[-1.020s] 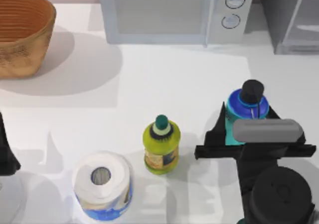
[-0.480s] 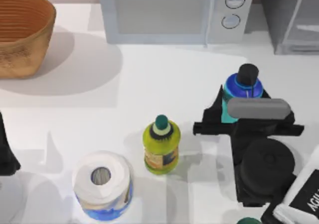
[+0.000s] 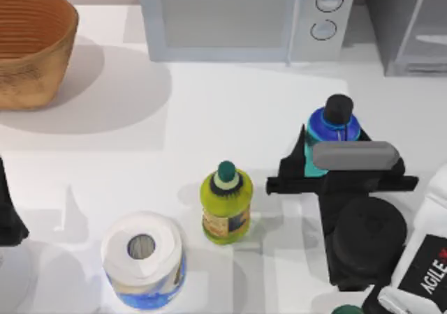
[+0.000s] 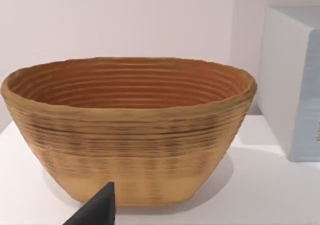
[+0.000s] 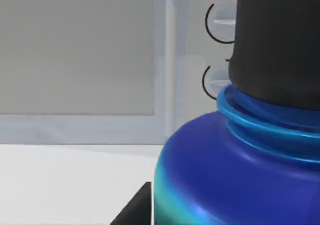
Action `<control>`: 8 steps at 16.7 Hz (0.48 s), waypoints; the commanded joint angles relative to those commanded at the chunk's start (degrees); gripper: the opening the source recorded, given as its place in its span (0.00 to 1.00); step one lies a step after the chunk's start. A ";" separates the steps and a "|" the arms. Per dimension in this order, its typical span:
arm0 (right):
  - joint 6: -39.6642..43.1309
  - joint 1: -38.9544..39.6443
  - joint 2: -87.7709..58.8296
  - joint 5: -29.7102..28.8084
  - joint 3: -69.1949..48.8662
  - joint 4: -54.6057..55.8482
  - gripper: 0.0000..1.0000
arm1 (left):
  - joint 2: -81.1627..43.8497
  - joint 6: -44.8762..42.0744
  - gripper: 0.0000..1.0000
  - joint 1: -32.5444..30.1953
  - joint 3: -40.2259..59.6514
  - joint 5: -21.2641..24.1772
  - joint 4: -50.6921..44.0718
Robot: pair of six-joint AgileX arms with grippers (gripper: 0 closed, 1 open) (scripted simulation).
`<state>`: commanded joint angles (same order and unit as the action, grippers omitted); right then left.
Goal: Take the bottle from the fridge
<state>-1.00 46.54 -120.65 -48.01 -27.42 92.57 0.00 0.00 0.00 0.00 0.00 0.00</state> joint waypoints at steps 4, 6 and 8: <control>0.00 0.00 0.00 0.00 0.00 0.00 0.38 | 0.00 0.00 1.00 0.00 0.00 0.00 0.00; 0.00 0.00 0.00 0.00 0.00 0.00 0.53 | 0.00 0.00 1.00 0.00 0.00 0.00 0.00; 0.00 0.00 0.00 0.00 0.00 0.00 0.68 | 0.00 0.00 1.00 0.00 0.00 0.00 0.00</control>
<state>-1.00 46.54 -120.65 -48.01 -27.42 92.57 0.00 0.00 0.00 0.00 0.00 0.00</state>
